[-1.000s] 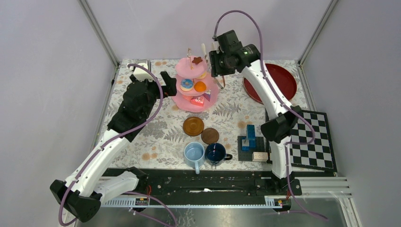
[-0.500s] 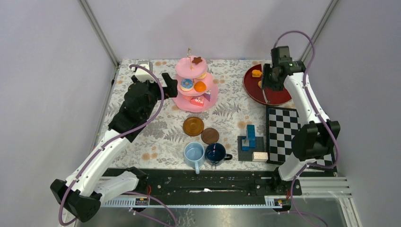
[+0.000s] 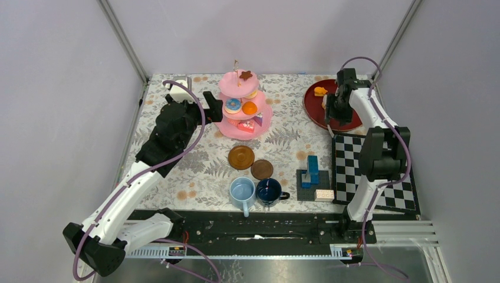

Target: Serve the afternoon tea

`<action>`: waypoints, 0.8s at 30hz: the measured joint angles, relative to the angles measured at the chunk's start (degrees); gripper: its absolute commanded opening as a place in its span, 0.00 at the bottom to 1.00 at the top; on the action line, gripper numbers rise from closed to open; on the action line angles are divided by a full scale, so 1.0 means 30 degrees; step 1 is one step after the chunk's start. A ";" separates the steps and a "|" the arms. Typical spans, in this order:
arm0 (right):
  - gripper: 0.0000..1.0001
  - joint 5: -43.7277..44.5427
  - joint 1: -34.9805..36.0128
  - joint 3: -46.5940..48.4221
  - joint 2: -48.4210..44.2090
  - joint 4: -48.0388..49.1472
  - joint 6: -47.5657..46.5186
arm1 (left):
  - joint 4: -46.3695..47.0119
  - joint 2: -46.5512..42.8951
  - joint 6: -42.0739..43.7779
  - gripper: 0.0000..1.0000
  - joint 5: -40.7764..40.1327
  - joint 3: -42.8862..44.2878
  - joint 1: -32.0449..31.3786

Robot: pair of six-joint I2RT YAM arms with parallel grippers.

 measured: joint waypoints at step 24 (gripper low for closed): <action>0.59 -0.0138 -0.0051 0.3053 0.4415 0.0102 -0.0277 | 0.0000 0.0117 0.0000 0.99 -0.0007 -0.0007 0.0000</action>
